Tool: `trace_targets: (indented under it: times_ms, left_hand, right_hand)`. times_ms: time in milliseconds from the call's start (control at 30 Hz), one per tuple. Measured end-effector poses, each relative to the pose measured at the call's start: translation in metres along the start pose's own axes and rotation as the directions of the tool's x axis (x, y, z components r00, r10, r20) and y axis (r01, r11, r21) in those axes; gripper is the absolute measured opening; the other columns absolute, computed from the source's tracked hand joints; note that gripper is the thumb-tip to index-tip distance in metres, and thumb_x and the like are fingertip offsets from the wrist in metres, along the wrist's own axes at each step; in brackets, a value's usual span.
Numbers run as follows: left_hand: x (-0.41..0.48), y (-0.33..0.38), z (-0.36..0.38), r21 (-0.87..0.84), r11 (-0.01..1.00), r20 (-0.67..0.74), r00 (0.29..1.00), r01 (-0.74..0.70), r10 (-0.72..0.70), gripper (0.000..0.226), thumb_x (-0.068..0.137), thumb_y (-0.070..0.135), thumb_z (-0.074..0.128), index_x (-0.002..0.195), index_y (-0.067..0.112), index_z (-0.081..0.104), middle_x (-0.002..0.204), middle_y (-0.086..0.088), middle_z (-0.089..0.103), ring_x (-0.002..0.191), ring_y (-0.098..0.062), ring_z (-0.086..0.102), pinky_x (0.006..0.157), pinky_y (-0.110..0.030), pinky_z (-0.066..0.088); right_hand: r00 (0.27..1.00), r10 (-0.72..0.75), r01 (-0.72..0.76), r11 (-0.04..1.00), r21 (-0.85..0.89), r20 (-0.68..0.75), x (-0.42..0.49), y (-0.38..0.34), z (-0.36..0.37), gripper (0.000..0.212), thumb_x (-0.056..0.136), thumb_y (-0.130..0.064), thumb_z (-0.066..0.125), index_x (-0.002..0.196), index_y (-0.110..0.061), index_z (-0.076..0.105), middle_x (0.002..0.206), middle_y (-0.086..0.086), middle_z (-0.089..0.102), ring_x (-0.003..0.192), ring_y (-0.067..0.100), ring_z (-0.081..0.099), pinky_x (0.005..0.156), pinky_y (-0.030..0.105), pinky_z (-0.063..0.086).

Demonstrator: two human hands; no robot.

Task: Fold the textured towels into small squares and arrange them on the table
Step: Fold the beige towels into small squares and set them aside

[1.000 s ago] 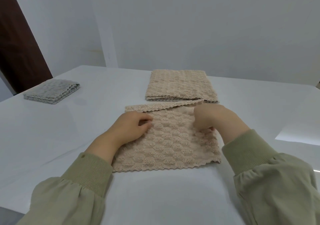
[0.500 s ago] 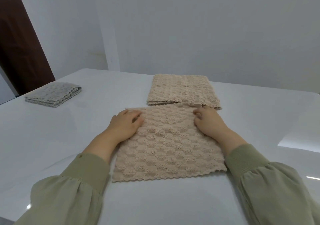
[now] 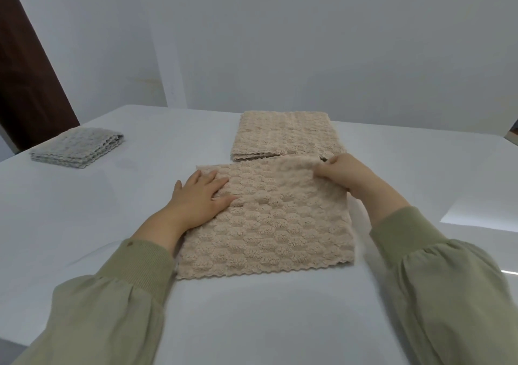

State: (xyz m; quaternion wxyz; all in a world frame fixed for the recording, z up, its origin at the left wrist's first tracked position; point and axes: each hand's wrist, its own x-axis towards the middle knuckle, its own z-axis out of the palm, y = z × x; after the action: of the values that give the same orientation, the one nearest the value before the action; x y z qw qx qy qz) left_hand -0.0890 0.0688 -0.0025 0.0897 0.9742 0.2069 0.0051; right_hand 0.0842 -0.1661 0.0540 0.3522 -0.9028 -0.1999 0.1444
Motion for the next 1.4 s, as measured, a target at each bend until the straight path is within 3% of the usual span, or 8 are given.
trace_targets:
  times_ms: [167, 400, 533, 667, 900, 1067, 1267, 1400]
  left_hand:
    - [-0.003, 0.002, -0.001, -0.004, 0.999, -0.028, 0.998, 0.047, -0.047, 0.06, 0.093, 0.062, 0.026, 0.147, 0.039, 0.019, 0.159, 0.01, 0.005, 0.146, -0.019, 0.001, 0.114, -0.055, 0.003]
    - [-0.005, 0.002, -0.003, -0.061, 0.998, -0.101, 0.995, 0.006, -0.012, 0.058, 0.093, 0.058, 0.036, 0.145, 0.034, 0.029, 0.158, 0.008, 0.015, 0.146, -0.018, 0.006, 0.115, -0.054, 0.006]
    - [-0.008, 0.008, -0.006, -0.1, 0.981, -0.23, 0.963, -0.166, 0.14, 0.06, 0.091, 0.052, 0.047, 0.145, 0.03, 0.031, 0.157, 0.004, 0.018, 0.146, -0.016, 0.006, 0.118, -0.046, 0.007]
    - [-0.011, 0.018, -0.004, -0.084, 0.963, -0.072, 0.965, -0.256, 0.25, 0.057, 0.09, 0.057, 0.047, 0.14, 0.031, 0.041, 0.156, 0.005, 0.022, 0.145, -0.015, 0.009, 0.116, -0.033, 0.008]
    - [-0.026, 0.03, -0.025, -0.389, 0.895, -0.25, 0.96, -0.217, 0.124, 0.033, 0.089, 0.041, 0.055, 0.075, 0.016, 0.071, 0.071, 0.002, 0.068, 0.063, -0.014, 0.058, 0.065, -0.029, 0.047]
    - [-0.017, 0.029, -0.023, -0.257, 0.936, -0.336, 0.93, -0.239, 0.146, 0.025, 0.095, 0.029, 0.051, 0.109, 0.021, 0.07, 0.108, 0.011, 0.064, 0.106, -0.009, 0.054, 0.089, -0.027, 0.04]
    - [0.006, -0.003, -0.008, -0.398, 0.916, -0.097, 0.995, -0.043, 0.005, 0.034, 0.093, 0.034, 0.054, 0.126, 0.028, 0.059, 0.148, 0.001, 0.039, 0.139, -0.016, 0.029, 0.114, -0.037, 0.024]
    - [0.015, -0.009, -0.008, -0.504, 0.864, -0.132, 0.989, -0.013, -0.062, 0.039, 0.085, 0.033, 0.065, 0.124, 0.029, 0.06, 0.145, 0.002, 0.043, 0.13, -0.014, 0.042, 0.111, -0.035, 0.031]
  right_hand:
    - [0.904, 0.043, -0.141, 0.969, 0.201, 0.425, -0.012, 0.0, -0.024, 0.044, 0.083, -0.009, 0.07, 0.122, -0.014, 0.049, 0.086, 0.007, 0.065, 0.062, 0.015, 0.059, 0.052, 0.026, 0.051]
    - [0.958, 0.236, -0.059, 0.72, -0.691, 0.165, -0.024, -0.008, -0.028, 0.025, 0.088, -0.019, 0.063, 0.102, 0.0, 0.053, 0.078, 0.01, 0.065, 0.062, 0.022, 0.057, 0.067, 0.033, 0.05]
    - [0.987, -0.151, 0.074, 0.713, -0.698, -0.05, -0.013, -0.011, -0.005, 0.036, 0.092, -0.02, 0.047, 0.126, -0.008, 0.043, 0.119, 0.012, 0.053, 0.106, 0.029, 0.05, 0.085, 0.04, 0.046]
    - [0.96, -0.153, 0.27, 0.734, -0.623, 0.236, -0.014, -0.01, 0.024, 0.051, 0.095, -0.028, 0.046, 0.143, -0.017, 0.031, 0.141, 0.01, 0.043, 0.12, 0.028, 0.048, 0.1, 0.043, 0.041]
    - [0.977, -0.097, 0.211, 0.582, -0.785, 0.19, -0.027, -0.032, 0.008, 0.026, 0.092, -0.019, 0.047, 0.068, -0.011, 0.052, 0.073, 0.003, 0.052, 0.062, 0.017, 0.048, 0.061, 0.029, 0.043]
    - [0.906, -0.378, 0.414, 0.698, -0.584, 0.191, -0.02, -0.026, 0.032, 0.054, 0.098, -0.045, 0.036, 0.143, -0.016, 0.032, 0.15, 0.007, 0.033, 0.136, 0.029, 0.031, 0.113, 0.049, 0.025]
    - [0.966, -0.156, 0.254, 0.727, -0.638, 0.207, 0.002, -0.006, 0.04, 0.056, 0.097, -0.054, 0.026, 0.144, -0.024, 0.032, 0.152, 0.002, 0.031, 0.138, 0.026, 0.029, 0.113, 0.056, 0.013]
    - [0.983, -0.14, 0.181, 0.747, -0.64, 0.115, 0.016, -0.001, 0.027, 0.045, 0.095, -0.043, 0.042, 0.13, -0.015, 0.048, 0.133, 0.008, 0.054, 0.119, 0.028, 0.05, 0.103, 0.045, 0.038]
